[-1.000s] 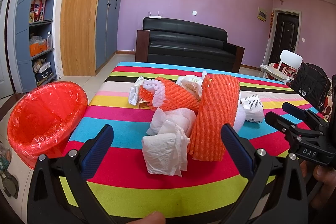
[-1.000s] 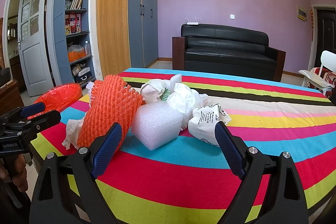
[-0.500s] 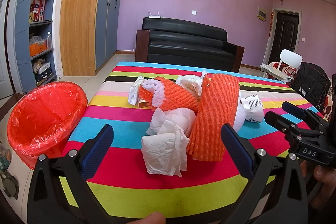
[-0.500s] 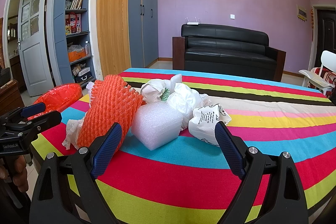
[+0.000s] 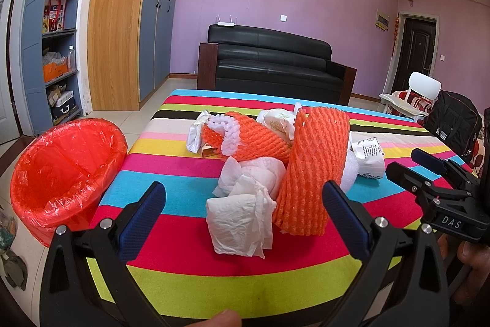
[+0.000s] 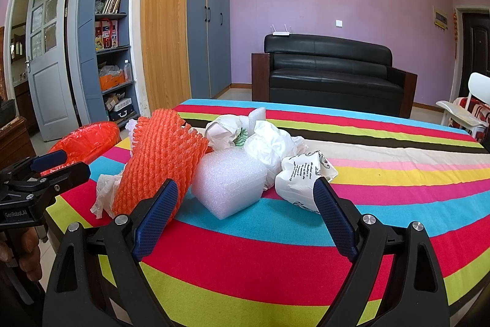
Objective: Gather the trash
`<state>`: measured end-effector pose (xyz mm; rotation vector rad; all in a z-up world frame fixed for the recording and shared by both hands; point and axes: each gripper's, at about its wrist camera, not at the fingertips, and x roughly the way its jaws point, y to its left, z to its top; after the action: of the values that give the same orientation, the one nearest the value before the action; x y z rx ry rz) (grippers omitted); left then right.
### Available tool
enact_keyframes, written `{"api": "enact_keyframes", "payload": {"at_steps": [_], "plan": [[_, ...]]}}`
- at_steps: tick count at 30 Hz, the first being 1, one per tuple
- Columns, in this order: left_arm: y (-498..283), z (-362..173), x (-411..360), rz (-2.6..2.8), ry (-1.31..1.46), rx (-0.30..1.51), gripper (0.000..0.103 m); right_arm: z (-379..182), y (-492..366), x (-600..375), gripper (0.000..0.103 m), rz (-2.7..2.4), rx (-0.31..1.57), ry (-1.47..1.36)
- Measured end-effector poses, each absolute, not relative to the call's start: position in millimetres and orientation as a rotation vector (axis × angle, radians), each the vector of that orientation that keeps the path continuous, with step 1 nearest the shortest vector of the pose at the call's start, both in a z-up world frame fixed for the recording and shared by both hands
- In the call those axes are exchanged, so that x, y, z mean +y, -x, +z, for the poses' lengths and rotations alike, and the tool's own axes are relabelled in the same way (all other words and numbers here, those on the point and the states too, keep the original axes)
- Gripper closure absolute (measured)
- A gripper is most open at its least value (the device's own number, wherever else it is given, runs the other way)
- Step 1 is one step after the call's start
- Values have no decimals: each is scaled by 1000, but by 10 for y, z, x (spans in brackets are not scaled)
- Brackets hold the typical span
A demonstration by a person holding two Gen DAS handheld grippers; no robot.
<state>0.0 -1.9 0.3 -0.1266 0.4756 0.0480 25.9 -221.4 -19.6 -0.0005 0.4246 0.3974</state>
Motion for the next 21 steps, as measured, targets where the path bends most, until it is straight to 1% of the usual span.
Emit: {"api": "enact_keyframes", "payload": {"at_steps": [21], "plan": [[-2, -5, -42, 50, 127, 478, 4, -197, -247, -2220, 19, 398, 426, -1]]}}
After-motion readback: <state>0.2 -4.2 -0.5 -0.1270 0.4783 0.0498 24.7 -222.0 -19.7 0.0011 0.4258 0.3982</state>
